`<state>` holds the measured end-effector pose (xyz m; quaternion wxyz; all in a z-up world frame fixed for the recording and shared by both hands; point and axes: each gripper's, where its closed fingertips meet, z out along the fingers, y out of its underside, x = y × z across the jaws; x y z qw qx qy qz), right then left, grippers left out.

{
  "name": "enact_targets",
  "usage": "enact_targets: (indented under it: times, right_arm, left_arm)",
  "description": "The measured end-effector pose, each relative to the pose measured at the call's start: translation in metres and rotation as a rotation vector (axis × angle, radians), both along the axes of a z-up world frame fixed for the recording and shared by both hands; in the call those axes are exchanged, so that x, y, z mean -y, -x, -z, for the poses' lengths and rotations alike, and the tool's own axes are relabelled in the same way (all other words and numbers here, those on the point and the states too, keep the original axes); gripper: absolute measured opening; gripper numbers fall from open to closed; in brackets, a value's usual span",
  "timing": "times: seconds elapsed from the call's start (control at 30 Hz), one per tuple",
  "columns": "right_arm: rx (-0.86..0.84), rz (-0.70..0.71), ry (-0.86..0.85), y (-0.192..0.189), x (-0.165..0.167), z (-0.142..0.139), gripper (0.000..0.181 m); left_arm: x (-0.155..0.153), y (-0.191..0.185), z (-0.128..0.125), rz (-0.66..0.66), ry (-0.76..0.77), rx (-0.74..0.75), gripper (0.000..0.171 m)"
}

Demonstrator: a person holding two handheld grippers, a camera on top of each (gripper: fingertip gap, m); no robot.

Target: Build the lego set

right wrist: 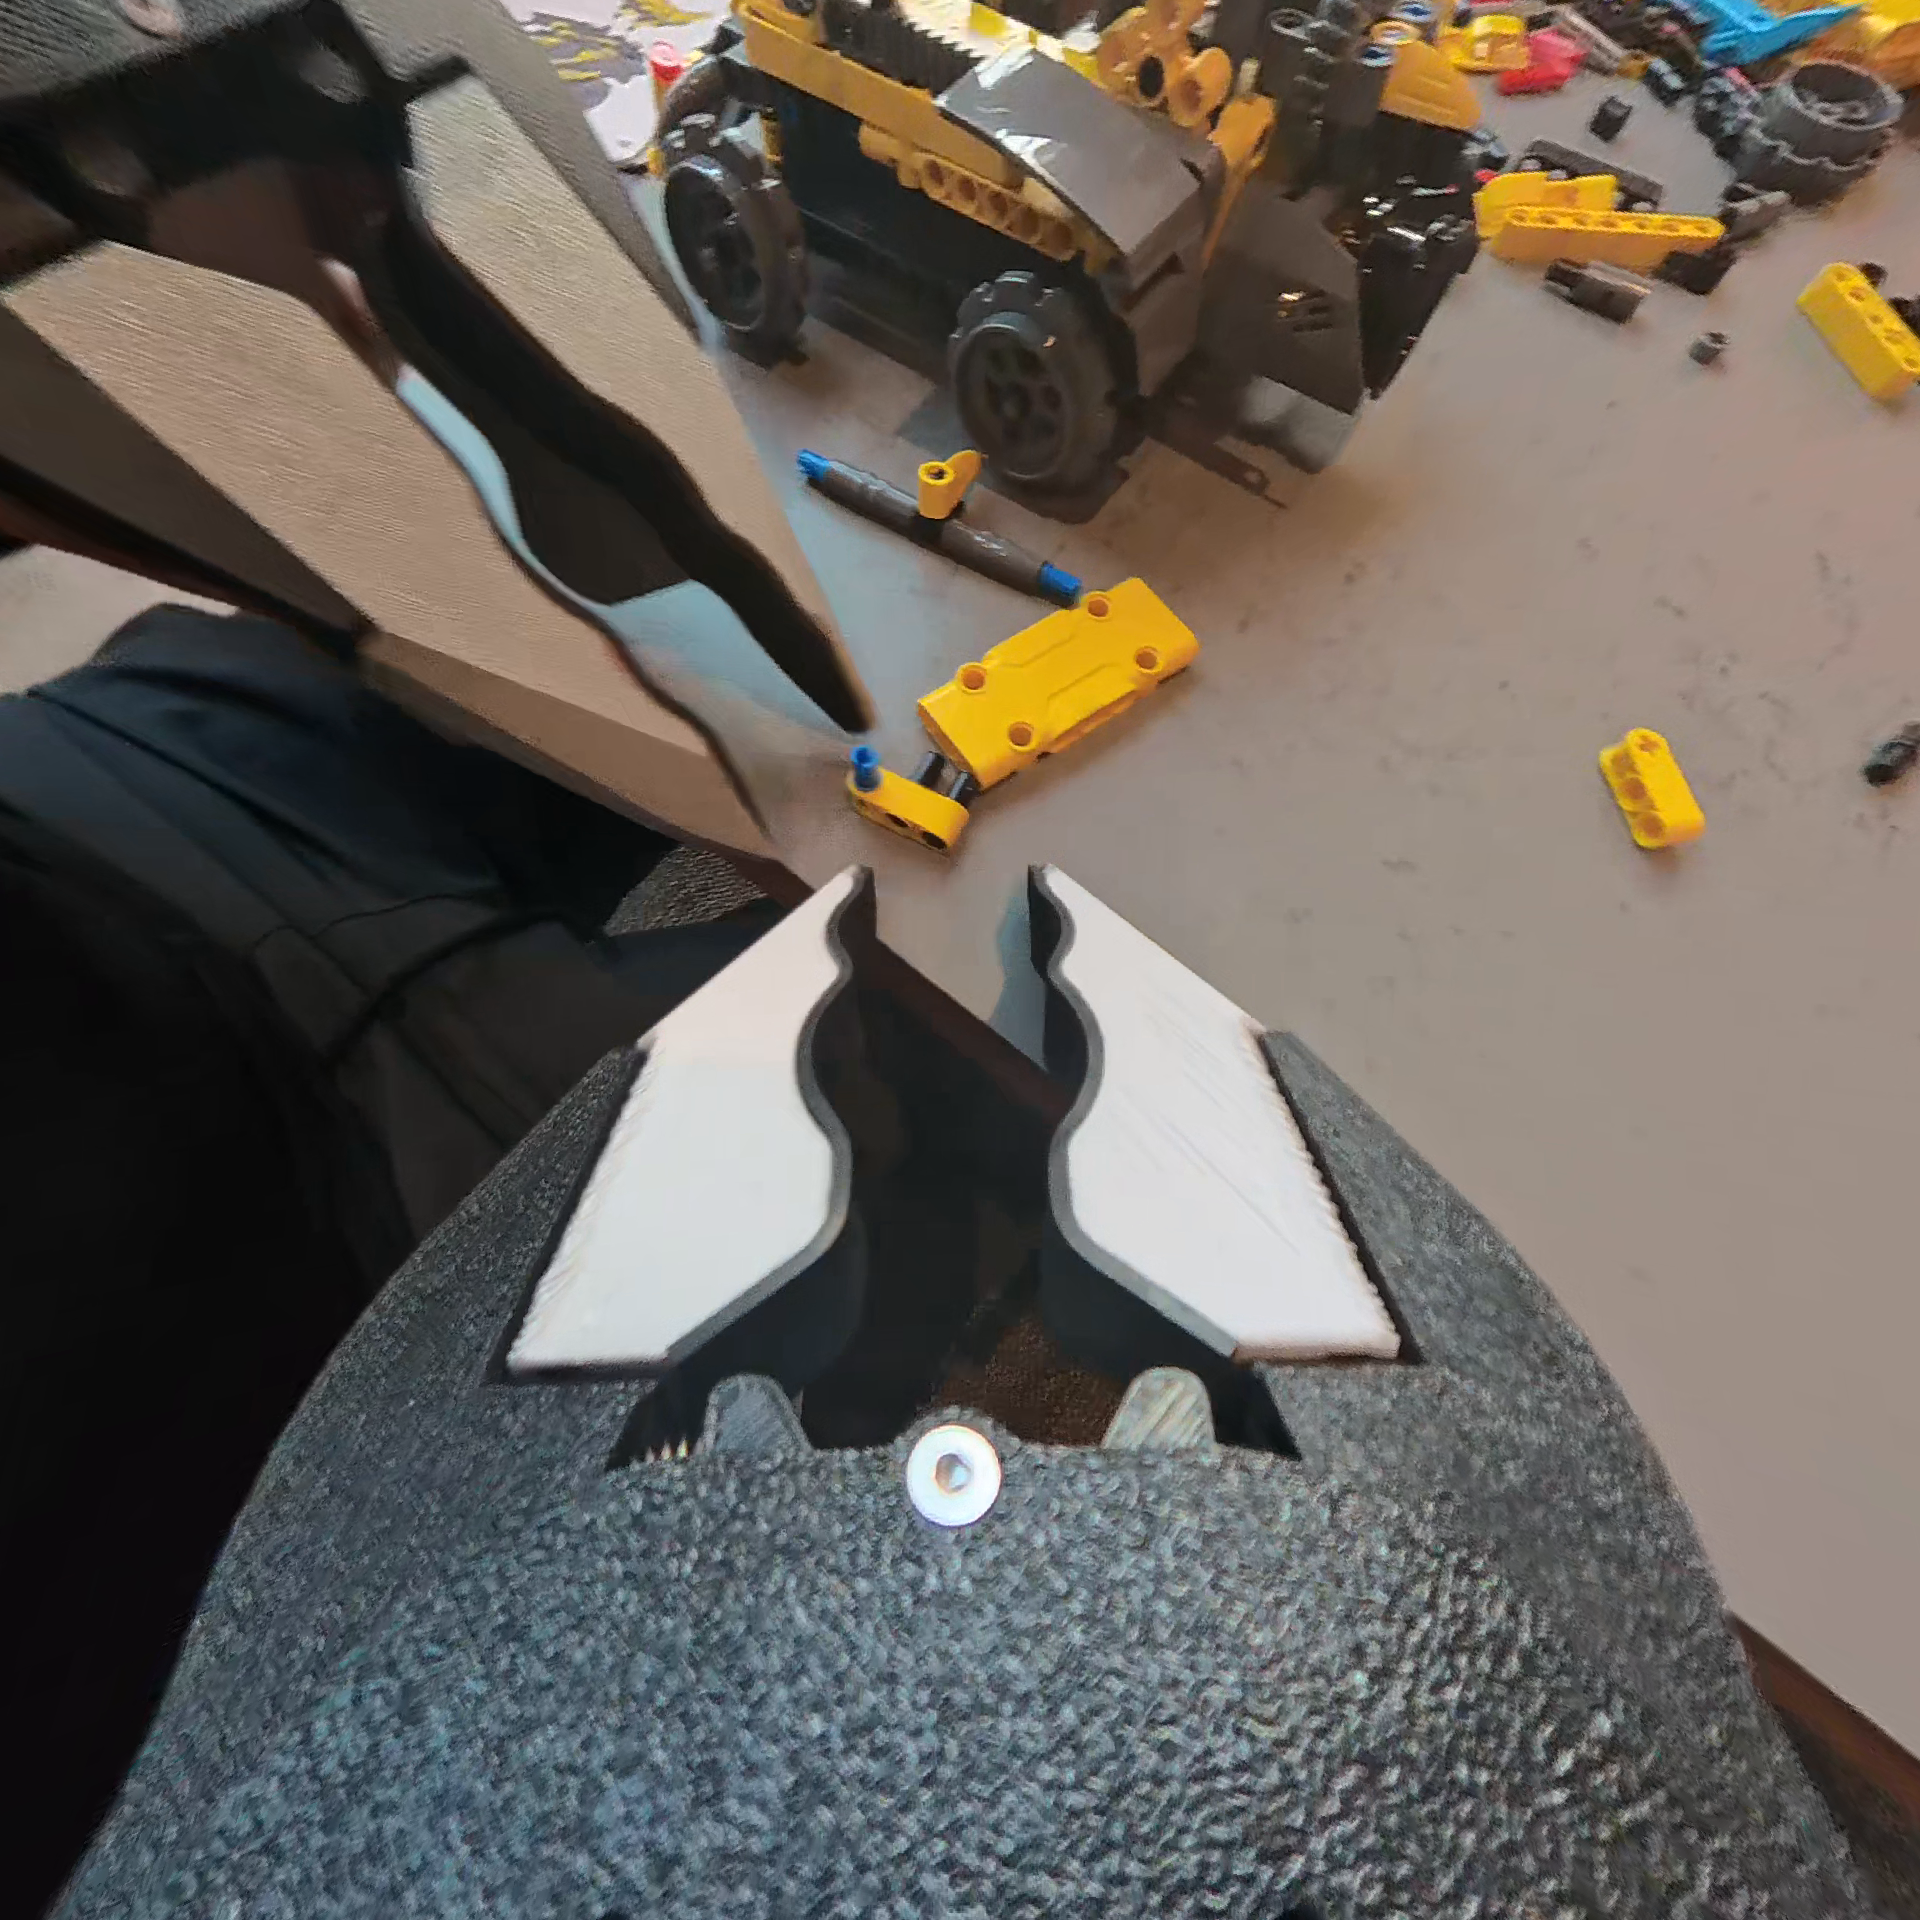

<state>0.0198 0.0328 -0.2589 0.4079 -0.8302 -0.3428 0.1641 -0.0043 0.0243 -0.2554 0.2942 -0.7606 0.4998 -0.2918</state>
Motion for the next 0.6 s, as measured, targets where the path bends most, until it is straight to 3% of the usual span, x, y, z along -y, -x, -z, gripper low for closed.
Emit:
enact_targets:
  times: [0.2,0.27,0.4,0.6]
  right_arm:
    - [-0.059,-0.015,0.002,0.009,0.005,-0.008,0.037]
    - [-0.036,-0.004,-0.011,0.012,0.001,-0.007,0.038]
    - [-0.021,0.032,0.034,0.017,-0.002,0.002,0.049]
    - [-0.024,0.07,0.03,0.013,-0.009,0.002,0.042]
  left_arm:
    - [-0.025,0.035,-0.012,0.074,-0.216,-0.179,0.027]
    - [-0.03,0.04,-0.015,0.088,-0.224,-0.233,0.032]
    - [-0.033,0.043,-0.021,0.007,-0.219,-0.17,0.032]
    - [-0.023,0.057,-0.005,-0.056,-0.17,-0.126,0.03]
